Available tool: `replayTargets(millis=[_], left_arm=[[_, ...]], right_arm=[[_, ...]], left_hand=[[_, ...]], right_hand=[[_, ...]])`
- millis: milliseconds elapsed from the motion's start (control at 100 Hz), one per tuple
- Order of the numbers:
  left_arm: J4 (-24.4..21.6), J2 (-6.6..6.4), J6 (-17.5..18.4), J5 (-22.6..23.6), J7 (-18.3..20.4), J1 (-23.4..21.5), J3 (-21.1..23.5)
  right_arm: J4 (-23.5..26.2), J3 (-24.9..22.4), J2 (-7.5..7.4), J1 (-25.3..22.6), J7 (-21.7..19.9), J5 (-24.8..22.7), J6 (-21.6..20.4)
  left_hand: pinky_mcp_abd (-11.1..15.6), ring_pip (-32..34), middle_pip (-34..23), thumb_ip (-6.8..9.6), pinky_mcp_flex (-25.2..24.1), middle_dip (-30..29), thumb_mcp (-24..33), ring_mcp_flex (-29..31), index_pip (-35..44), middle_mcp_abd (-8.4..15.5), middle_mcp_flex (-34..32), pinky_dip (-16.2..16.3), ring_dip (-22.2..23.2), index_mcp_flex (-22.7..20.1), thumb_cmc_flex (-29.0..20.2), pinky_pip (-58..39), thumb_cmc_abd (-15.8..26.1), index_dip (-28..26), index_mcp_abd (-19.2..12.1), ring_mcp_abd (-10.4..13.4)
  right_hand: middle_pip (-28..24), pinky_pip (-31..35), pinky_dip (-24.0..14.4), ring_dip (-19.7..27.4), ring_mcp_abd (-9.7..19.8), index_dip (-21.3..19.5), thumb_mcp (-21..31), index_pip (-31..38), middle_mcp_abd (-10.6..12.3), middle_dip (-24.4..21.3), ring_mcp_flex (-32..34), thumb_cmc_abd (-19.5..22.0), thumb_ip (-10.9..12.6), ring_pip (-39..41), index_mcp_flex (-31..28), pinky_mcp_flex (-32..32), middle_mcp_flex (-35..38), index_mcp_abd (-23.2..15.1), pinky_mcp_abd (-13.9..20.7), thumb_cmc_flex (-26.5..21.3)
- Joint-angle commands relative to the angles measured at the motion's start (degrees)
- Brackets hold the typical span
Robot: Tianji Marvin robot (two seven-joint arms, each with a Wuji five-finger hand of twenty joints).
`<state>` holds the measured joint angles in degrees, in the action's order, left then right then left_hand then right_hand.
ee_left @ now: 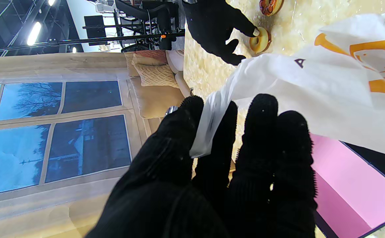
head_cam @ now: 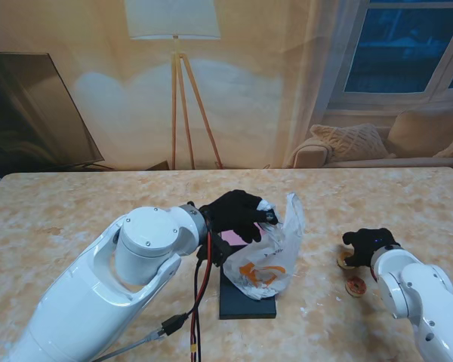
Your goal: Pack mini donuts into a plastic bag, tie the opening and put the bag into the gift box
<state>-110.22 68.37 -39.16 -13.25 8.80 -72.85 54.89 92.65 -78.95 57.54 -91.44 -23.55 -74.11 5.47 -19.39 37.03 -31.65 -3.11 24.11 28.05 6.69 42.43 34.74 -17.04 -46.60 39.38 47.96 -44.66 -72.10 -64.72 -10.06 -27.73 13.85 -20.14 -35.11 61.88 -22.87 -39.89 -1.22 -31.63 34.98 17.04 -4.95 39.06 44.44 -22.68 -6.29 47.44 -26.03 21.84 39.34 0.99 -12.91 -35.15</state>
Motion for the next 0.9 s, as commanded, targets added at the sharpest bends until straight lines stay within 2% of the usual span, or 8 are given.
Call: replayTargets(millis=[0,280,420,470,620,700,810,890], left_arm=[[-0.52,0.14,0.04,-0.16,0.85,-0.30,0.11],[-0.57,0.06,0.18,-0.11,1.01,-0.37,0.19],[-0.59,0.07,0.18,-0.14,0.96,-0.43,0.26],[-0.59,0.06,0.19,-0.14,0.97,-0.44,0.27],[-0.62,0.07,0.24,-0.14,0.90,-0.53,0.32],[-0.66,0.06,0.25,-0.10,0.89,-0.56,0.34],[-0.70,0.06,0.25,-0.06,0.86,-0.58,0.36],[-0.73,0.04,0.27,-0.05,0.88,-0.62,0.38]], right_arm=[[-0.71,0.52,0.27,0.14,-1.41,-0.48,0.58],[-3.00,2.16,-0.07,2.35,-4.55,1.94,1.63],[-3.57,2.78,-0.18,2.93,-5.47,2.25,1.83],[-3.73,2.98,-0.21,3.10,-5.66,2.43,1.94],[-4.38,3.73,-0.33,3.73,-5.87,2.58,1.30],[-4.70,4.12,-0.38,4.13,-5.85,3.65,0.91],[-5.03,4.85,-0.52,4.80,-6.56,4.65,0.21],[-5.41,5.27,-0.54,5.15,-6.18,5.34,-0.12]], left_hand=[[1.00,1.42,-0.43,-0.76,0.16,0.58,-0.35,0.04,1.33,0.18,0.05,1.32,1.24,-0.97,-1.86,-1.31,-0.15,-0.44,-1.03,-0.19],[0.97,1.41,-0.40,-0.75,0.10,0.65,-0.32,0.05,1.34,0.15,0.04,1.32,1.24,-0.95,-1.85,-1.28,-0.08,-0.47,-1.04,-0.21],[0.94,1.45,-0.43,-0.75,0.14,0.68,-0.34,0.11,1.36,0.24,-0.04,1.35,1.26,-0.97,-1.86,-1.32,-0.19,-0.49,-1.21,-0.21],[0.94,1.44,-0.39,-0.75,0.11,0.68,-0.33,0.12,1.35,0.16,0.03,1.35,1.26,-0.96,-1.86,-1.32,-0.15,-0.49,-1.10,-0.20],[0.98,1.43,-0.39,-0.74,0.12,0.73,-0.34,0.06,1.39,0.20,0.05,1.37,1.27,-0.95,-1.82,-1.33,-0.17,-0.55,-1.16,-0.18],[1.00,1.45,-0.43,-0.75,0.10,0.77,-0.37,0.09,1.43,0.29,0.01,1.38,1.29,-0.95,-1.86,-1.34,-0.12,-0.58,-1.22,-0.15],[0.87,1.48,-0.42,-0.73,0.07,0.82,-0.32,0.09,1.43,0.19,0.04,1.43,1.32,-0.94,-1.86,-1.39,-0.19,-0.57,-1.17,-0.23],[0.81,1.50,-0.43,-0.73,0.08,0.85,-0.34,0.09,1.46,0.21,-0.03,1.48,1.34,-0.97,-1.86,-1.44,-0.19,-0.58,-1.19,-0.23]], right_hand=[[-0.15,-0.48,-1.22,-1.58,0.19,0.72,0.46,-0.65,-1.75,1.13,-1.69,-0.16,1.68,1.46,0.39,-0.76,-2.71,1.50,-0.85,1.16],[1.35,-1.12,-1.44,-1.23,-0.53,0.17,0.50,1.18,-3.05,0.86,-3.85,-1.14,1.53,0.13,-4.00,-1.97,-4.85,1.56,-1.06,2.51],[3.76,-2.56,-1.36,-0.14,-1.96,-0.43,1.10,2.14,-4.80,-0.04,-7.58,-1.88,1.45,-3.01,-5.89,-4.42,-7.90,1.80,-1.39,3.05],[5.45,-3.41,-1.51,0.92,-2.94,-2.58,1.56,4.68,-5.70,-0.98,-9.45,-2.15,1.37,-5.80,-7.02,-5.79,-9.26,0.98,-1.62,3.17],[11.70,-5.49,-0.72,8.13,-5.47,-16.47,3.14,17.05,-8.21,-7.63,-10.38,-3.63,1.14,-17.00,-8.78,-7.63,-8.66,-3.84,-1.99,3.28],[12.26,-5.53,0.08,9.95,-6.07,-22.83,3.71,23.84,-7.93,-9.33,-8.45,-6.52,-2.70,-19.47,-7.62,-7.00,-6.01,-6.52,-2.20,1.74],[13.62,-5.23,1.44,12.23,-6.41,-26.53,5.05,30.75,-8.08,-12.19,-5.25,-8.79,-4.91,-22.31,-6.79,-5.47,-2.31,-8.85,-2.34,1.18],[13.30,-4.60,2.06,13.03,-5.82,-28.39,6.02,35.22,-6.60,-13.34,-2.03,-10.46,-5.94,-23.01,-6.86,-3.94,1.66,-10.78,-2.43,0.01]])
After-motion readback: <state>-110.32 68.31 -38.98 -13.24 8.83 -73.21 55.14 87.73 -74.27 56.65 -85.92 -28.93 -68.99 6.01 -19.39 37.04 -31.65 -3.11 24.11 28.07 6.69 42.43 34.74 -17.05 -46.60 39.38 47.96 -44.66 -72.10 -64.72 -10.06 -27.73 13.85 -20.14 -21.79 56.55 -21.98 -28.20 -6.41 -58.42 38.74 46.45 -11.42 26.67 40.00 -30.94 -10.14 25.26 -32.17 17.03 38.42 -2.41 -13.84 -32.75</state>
